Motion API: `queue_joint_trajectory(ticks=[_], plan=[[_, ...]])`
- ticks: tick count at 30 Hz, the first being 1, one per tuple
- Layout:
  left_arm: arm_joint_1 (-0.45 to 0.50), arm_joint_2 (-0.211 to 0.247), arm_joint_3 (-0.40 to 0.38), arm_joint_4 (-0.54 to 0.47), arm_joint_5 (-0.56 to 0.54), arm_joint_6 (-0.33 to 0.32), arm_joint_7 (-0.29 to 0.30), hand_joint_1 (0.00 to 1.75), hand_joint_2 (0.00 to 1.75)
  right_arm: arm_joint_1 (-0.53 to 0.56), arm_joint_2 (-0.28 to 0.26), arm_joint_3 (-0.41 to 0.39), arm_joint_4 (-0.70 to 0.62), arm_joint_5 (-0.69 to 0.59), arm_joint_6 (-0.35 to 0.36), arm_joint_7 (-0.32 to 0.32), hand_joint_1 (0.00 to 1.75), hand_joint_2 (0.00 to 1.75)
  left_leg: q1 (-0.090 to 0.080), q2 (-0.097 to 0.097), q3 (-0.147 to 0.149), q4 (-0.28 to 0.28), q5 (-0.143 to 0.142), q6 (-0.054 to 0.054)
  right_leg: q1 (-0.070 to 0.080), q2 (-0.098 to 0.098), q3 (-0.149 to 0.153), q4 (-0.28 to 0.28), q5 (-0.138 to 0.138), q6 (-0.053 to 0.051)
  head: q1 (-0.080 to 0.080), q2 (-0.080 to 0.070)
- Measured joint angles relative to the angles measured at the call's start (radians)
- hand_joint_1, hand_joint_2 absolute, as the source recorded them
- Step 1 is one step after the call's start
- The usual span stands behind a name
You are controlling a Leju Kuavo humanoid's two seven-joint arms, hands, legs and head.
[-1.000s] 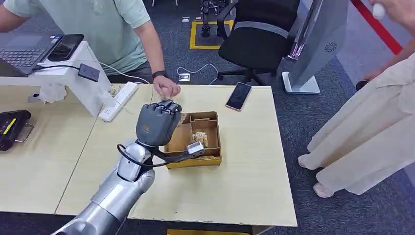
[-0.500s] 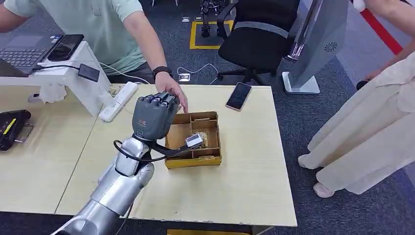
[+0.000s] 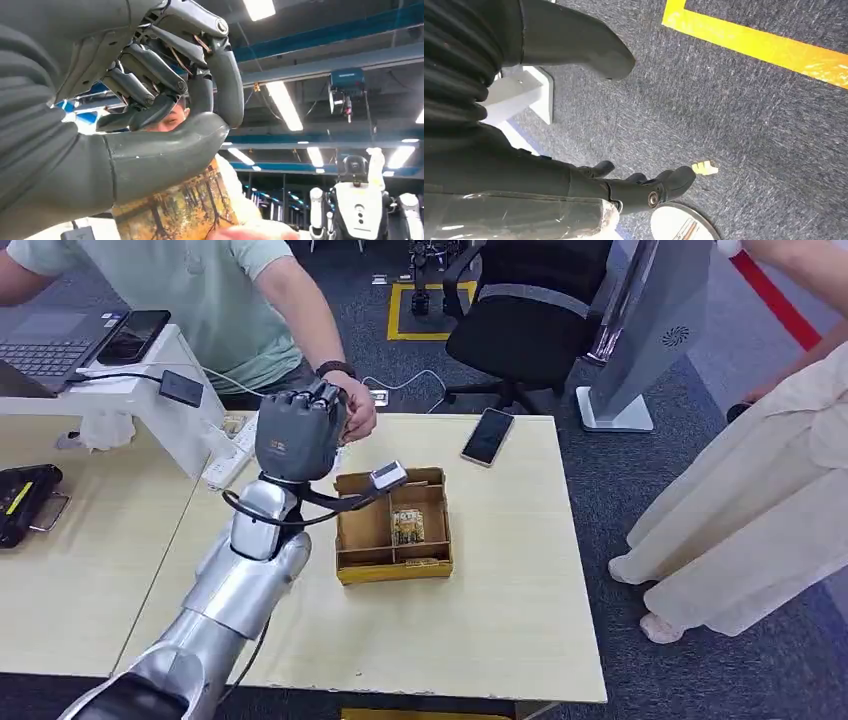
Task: Pass the card to the sensor for recognition and then transmit it.
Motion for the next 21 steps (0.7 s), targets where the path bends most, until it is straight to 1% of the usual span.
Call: queue_joint_trajectory(ticks=[8,9,15,16,21], plan=[[-0.017,-0.004,0.003,0.025,0.015,0.0,-0.003,1.75,1.75,0.001,0.0,0.001,0.002,0.0,0.0,0.0,0.0,1.75,0.0,0.0,0.0,0.0,0.0,0.0,0.0,0.0,0.0,0.0,0.0,0.0,0.0,0.0],[-0.019,-0.004,0.003,0.028,0.021,0.0,-0.007,1.5,1.75,0.001,0.0,0.002,0.002,0.0,0.0,0.0,0.0,1.75,0.0,0.0,0.0,0.0,0.0,0.0,0.0,0.0,0.0,0.0,0.0,0.0,0.0,0.0],[-0.025,-0.008,0.003,0.047,0.05,0.0,-0.013,1.5,1.75,0.001,0.0,0.002,0.003,0.0,0.0,-0.001,0.0,1.75,0.0,0.0,0.0,0.0,0.0,0.0,0.0,0.0,0.0,0.0,0.0,0.0,0.0,0.0],[-0.025,-0.009,0.003,0.05,0.05,0.0,-0.013,0.0,1.75,0.001,0.0,0.002,0.003,0.0,0.0,-0.001,0.0,1.75,0.0,0.0,0.0,0.0,0.0,0.0,0.0,0.0,0.0,0.0,0.0,0.0,0.0,0.0],[-0.026,-0.012,0.003,0.057,0.052,0.0,-0.019,0.0,1.75,0.001,0.0,0.003,0.004,-0.001,0.0,-0.002,0.0,1.75,0.0,0.0,0.0,0.0,0.0,0.0,0.0,0.0,0.0,0.0,0.0,0.0,0.0,0.0]])
